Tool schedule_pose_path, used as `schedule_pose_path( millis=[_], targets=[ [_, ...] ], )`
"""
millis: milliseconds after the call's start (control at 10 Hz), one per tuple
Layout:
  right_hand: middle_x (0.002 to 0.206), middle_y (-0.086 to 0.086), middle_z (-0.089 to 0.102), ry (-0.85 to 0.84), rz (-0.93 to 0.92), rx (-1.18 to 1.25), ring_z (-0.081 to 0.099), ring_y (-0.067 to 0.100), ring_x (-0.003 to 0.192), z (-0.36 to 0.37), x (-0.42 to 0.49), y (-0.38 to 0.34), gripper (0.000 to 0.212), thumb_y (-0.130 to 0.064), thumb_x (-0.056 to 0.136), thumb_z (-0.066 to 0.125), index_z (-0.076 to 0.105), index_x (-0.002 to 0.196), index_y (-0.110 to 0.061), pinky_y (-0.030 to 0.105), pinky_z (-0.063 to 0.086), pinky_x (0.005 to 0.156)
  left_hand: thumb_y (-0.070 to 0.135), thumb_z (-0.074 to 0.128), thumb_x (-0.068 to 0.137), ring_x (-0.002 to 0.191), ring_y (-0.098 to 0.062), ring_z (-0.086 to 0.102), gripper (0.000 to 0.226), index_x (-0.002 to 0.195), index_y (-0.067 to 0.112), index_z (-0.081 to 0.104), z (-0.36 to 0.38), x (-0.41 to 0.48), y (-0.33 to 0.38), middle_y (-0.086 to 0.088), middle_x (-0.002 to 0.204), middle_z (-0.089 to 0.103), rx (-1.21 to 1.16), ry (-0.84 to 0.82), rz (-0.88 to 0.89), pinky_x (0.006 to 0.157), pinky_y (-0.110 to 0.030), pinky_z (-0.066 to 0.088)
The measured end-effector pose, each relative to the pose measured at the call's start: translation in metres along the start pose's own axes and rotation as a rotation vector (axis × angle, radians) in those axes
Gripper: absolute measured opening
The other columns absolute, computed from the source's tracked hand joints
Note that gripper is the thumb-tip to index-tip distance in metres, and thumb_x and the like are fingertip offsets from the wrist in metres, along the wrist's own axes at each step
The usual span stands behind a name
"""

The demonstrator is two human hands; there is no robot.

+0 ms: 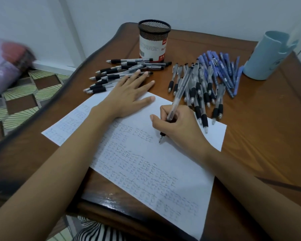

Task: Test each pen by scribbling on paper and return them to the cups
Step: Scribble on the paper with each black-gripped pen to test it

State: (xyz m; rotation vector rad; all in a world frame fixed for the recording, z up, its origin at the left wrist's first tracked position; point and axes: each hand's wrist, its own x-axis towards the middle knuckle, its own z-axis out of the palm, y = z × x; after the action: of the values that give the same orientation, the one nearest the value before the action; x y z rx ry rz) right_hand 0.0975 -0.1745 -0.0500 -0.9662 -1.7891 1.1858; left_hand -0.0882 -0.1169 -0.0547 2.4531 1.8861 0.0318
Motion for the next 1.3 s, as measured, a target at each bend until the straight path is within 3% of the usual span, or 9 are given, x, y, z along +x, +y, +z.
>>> schedule_pose_path(
  millis=[200,300,500,700,900,1000,1100,1200,1300],
  targets=[
    [0.047,0.010,0.039,-0.035,0.011,0.052,0.040,0.021,0.047,0.0020,0.0010,0.0019,0.042,-0.009,0.083,0.066,0.043,0.048,-0.011,0.027,0.041,0.049,0.066,0.013,0.090,0.144,-0.013,-0.015,0.068,0.149,0.034,0.005,0.0003,0.0006,0.0001,0.005,0.159,-0.009,-0.022,0.014,0.001,0.114,-0.034,-0.012],
    [0.044,0.003,0.041,-0.024,0.009,0.057,0.043,0.009,0.043,0.0027,-0.0008,0.0005,0.043,-0.009,0.083,0.068,0.044,0.048,-0.012,0.019,0.041,0.046,0.061,0.014,0.089,0.144,-0.013,-0.014,0.066,0.149,0.034,0.006,0.0004,0.0004,0.0009,0.005,0.159,-0.009,-0.028,0.017,-0.005,0.115,-0.034,-0.012],
    [0.046,0.003,0.028,0.017,-0.013,-0.008,0.031,0.009,0.045,0.0054,-0.0002,0.0003,0.044,0.004,0.078,0.061,0.035,0.046,-0.012,0.015,0.034,0.046,0.058,0.019,0.093,0.145,-0.012,-0.014,0.062,0.149,0.034,0.008,0.0002,0.0003,0.0009,0.005,0.159,-0.008,-0.049,0.027,-0.005,0.115,-0.034,-0.012],
    [0.048,0.016,0.037,0.049,-0.021,-0.008,0.039,0.014,0.045,0.0044,-0.0018,-0.0007,0.039,0.000,0.082,0.062,0.042,0.049,-0.006,0.016,0.038,0.047,0.057,0.021,0.094,0.145,-0.012,-0.013,0.061,0.150,0.034,0.009,0.0013,0.0005,0.0007,0.006,0.159,-0.007,-0.055,0.039,0.000,0.114,-0.034,-0.012],
    [0.050,0.014,0.037,0.046,-0.004,0.005,0.038,0.009,0.045,0.0039,-0.0018,-0.0029,0.039,0.000,0.083,0.063,0.041,0.051,-0.005,0.010,0.038,0.045,0.057,0.021,0.094,0.145,-0.012,-0.013,0.061,0.150,0.033,0.010,0.0010,0.0005,0.0001,0.006,0.159,-0.006,-0.053,0.053,0.004,0.114,-0.033,-0.012],
    [0.047,0.009,0.034,0.031,-0.007,-0.014,0.035,0.016,0.047,0.0049,0.0003,-0.0002,0.039,-0.004,0.079,0.062,0.039,0.048,-0.010,0.023,0.039,0.049,0.058,0.021,0.094,0.145,-0.013,-0.013,0.062,0.149,0.033,0.010,0.0006,0.0006,-0.0001,0.006,0.159,-0.006,-0.057,0.049,0.002,0.114,-0.033,-0.012],
    [0.045,-0.002,0.031,0.057,-0.018,-0.031,0.034,0.009,0.046,0.0041,0.0000,-0.0008,0.042,0.001,0.079,0.060,0.036,0.048,-0.012,0.020,0.039,0.048,0.062,0.020,0.093,0.145,-0.013,-0.012,0.063,0.149,0.033,0.011,0.0021,0.0004,0.0001,0.005,0.159,-0.005,-0.061,0.061,0.011,0.114,-0.032,-0.012],
    [0.049,0.008,0.032,0.065,-0.031,-0.014,0.034,0.015,0.049,0.0039,-0.0006,-0.0014,0.039,0.000,0.082,0.061,0.037,0.051,-0.004,0.013,0.039,0.046,0.057,0.023,0.095,0.145,-0.013,-0.012,0.061,0.149,0.033,0.012,0.0026,0.0010,0.0000,0.005,0.159,-0.005,-0.066,0.062,0.007,0.114,-0.033,-0.012],
    [0.047,-0.001,0.027,0.045,-0.042,-0.047,0.031,0.016,0.049,0.0037,0.0009,-0.0002,0.037,-0.001,0.076,0.059,0.035,0.050,-0.009,0.026,0.037,0.049,0.057,0.022,0.094,0.145,-0.013,-0.012,0.061,0.149,0.033,0.012,0.0026,0.0013,0.0001,0.005,0.159,-0.005,-0.066,0.057,0.003,0.115,-0.034,-0.011]
  ],
)
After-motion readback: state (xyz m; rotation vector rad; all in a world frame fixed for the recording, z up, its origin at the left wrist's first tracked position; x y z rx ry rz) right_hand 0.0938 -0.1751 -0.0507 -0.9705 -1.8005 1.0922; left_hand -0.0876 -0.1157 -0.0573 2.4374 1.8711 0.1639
